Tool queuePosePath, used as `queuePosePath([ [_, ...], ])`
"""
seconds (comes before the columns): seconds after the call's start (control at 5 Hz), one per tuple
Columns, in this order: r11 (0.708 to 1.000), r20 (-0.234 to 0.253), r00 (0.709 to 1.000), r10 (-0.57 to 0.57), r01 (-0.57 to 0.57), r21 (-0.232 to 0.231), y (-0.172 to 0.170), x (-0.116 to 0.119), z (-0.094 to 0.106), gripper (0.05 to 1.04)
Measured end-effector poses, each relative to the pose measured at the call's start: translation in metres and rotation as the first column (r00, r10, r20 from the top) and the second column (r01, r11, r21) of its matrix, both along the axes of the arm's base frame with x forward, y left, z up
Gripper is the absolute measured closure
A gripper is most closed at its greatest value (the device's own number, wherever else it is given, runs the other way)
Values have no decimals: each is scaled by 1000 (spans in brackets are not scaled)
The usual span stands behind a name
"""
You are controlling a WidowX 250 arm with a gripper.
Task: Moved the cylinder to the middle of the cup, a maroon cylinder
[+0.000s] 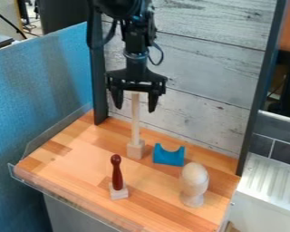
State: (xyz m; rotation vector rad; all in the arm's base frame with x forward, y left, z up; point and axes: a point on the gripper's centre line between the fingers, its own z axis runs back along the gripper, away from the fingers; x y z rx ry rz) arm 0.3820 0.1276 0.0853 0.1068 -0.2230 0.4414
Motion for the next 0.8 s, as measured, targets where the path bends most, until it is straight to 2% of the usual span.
queuePosePath([
  [0.4,999,-18,999,37,-37,8,2,15,-8,83],
  [0.6,998,-8,998,65,-65,7,6,27,-3,83],
  [0.8,997,1,997,80,-80,9,8,33,0,138],
])
